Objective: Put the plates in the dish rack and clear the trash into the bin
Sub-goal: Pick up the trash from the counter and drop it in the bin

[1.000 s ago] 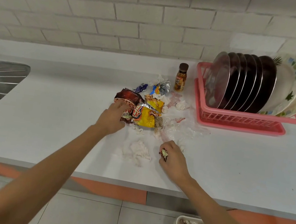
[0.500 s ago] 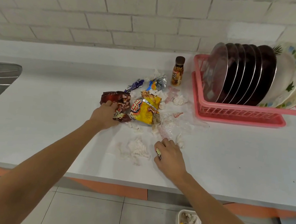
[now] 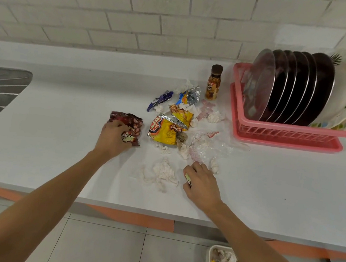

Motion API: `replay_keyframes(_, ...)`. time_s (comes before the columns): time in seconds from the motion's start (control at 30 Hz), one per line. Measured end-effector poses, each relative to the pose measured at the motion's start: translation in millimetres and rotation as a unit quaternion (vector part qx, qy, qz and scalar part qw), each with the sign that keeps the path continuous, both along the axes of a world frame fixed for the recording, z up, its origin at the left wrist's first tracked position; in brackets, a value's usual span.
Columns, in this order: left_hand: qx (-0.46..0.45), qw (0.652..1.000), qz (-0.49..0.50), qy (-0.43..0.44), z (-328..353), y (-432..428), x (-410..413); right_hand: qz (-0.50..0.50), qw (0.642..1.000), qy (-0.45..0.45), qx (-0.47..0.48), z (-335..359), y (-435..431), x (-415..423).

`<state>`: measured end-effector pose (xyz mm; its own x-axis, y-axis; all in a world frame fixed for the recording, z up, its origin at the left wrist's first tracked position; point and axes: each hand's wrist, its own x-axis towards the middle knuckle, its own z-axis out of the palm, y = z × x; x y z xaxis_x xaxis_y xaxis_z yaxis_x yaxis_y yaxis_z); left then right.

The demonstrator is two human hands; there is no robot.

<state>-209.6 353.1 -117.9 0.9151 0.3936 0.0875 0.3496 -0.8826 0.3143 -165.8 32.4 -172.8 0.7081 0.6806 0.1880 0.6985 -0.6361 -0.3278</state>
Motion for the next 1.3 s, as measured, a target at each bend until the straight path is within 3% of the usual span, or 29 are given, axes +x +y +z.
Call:
replay_keyframes(0.2, -0.043, 0.998, 0.027, 0.030, -4, -14, -16, 0.011, 1.000, -0.008, -0.004, 0, -1, 0)
replay_keyframes(0.37, -0.166, 0.983, 0.074, -0.020, -19, -26, -29, 0.016, 1.000, -0.008, 0.007, -1, -2, 1)
replay_keyframes(0.53, -0.227, 0.964, 0.129, -0.038, -30, -30, -40, 0.017, 1.000, -0.010, 0.016, -2, -3, 1)
replay_keyframes(0.63, -0.193, 0.971, 0.134, -0.035, -34, -27, -37, 0.018, 1.000, -0.016, 0.016, -3, -3, 1)
replay_keyframes(0.77, 0.018, 0.990, 0.137, 0.032, -31, -20, -29, 0.022, 1.000, -0.016, 0.012, -1, -4, 2)
replay_keyframes(0.83, 0.054, 0.989, 0.133, 0.022, -31, -13, -27, 0.020, 1.000, -0.015, 0.010, -1, -4, 1)
replay_keyframes(1.03, -0.004, 0.994, 0.107, 0.020, -34, -3, -19, 0.015, 1.000, -0.010, 0.005, 1, -3, 0)
replay_keyframes(1.3, -0.064, 0.990, 0.115, -0.051, -30, -9, -20, 0.013, 1.000, 0.004, -0.002, 2, -4, 0)
